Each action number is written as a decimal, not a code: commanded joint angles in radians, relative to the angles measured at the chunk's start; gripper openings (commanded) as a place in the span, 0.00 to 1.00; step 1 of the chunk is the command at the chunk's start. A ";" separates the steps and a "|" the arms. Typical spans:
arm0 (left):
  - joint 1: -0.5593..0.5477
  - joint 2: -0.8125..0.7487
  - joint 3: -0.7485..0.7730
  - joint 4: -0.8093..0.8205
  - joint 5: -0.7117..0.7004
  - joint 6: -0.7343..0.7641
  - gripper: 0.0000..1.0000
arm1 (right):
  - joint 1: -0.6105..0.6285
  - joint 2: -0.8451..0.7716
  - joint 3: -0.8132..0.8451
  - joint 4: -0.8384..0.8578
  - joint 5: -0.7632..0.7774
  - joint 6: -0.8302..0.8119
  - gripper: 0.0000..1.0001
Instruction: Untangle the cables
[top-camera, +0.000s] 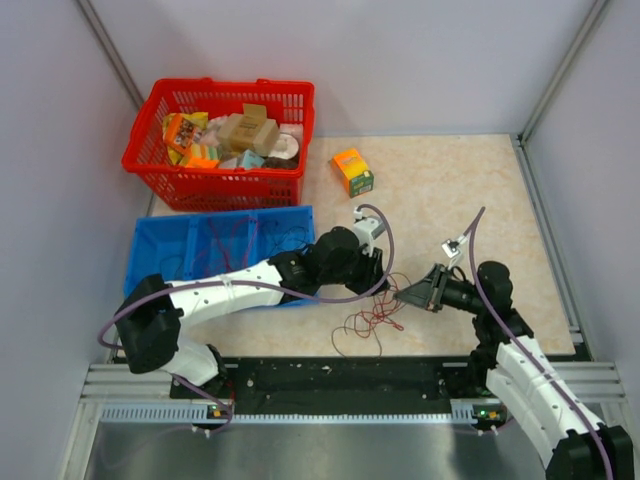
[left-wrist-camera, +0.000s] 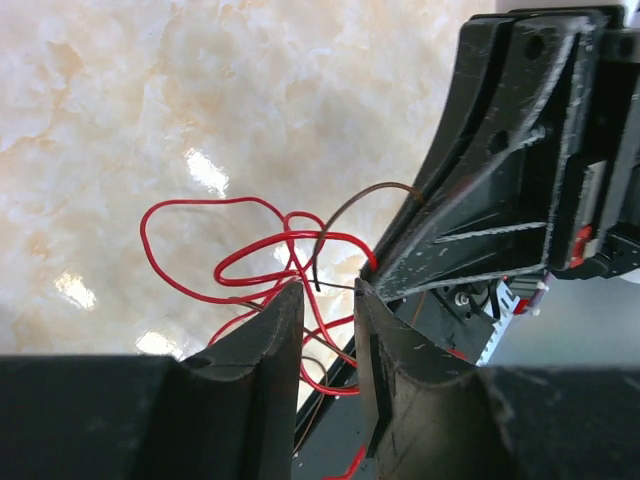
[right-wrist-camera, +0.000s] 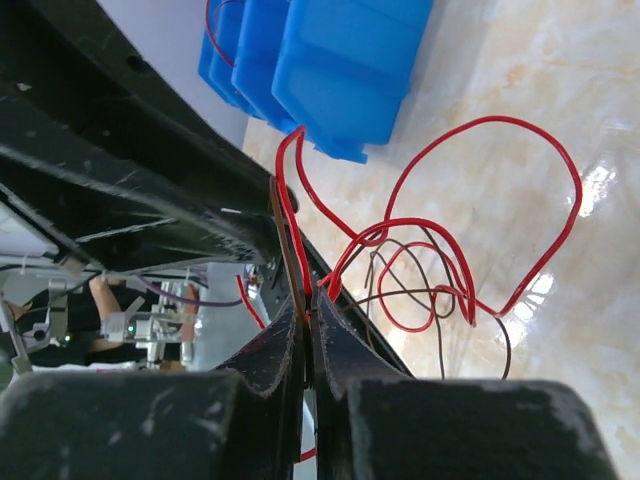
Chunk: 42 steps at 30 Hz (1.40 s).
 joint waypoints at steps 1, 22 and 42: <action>-0.001 -0.036 0.034 -0.026 -0.060 -0.027 0.30 | 0.013 -0.021 -0.017 0.137 -0.041 0.063 0.00; 0.033 -0.032 -0.001 0.107 0.022 -0.132 0.41 | 0.025 -0.065 -0.003 0.195 -0.055 0.164 0.00; 0.033 0.008 0.045 0.091 -0.006 -0.127 0.41 | 0.031 -0.110 0.021 0.119 -0.047 0.155 0.00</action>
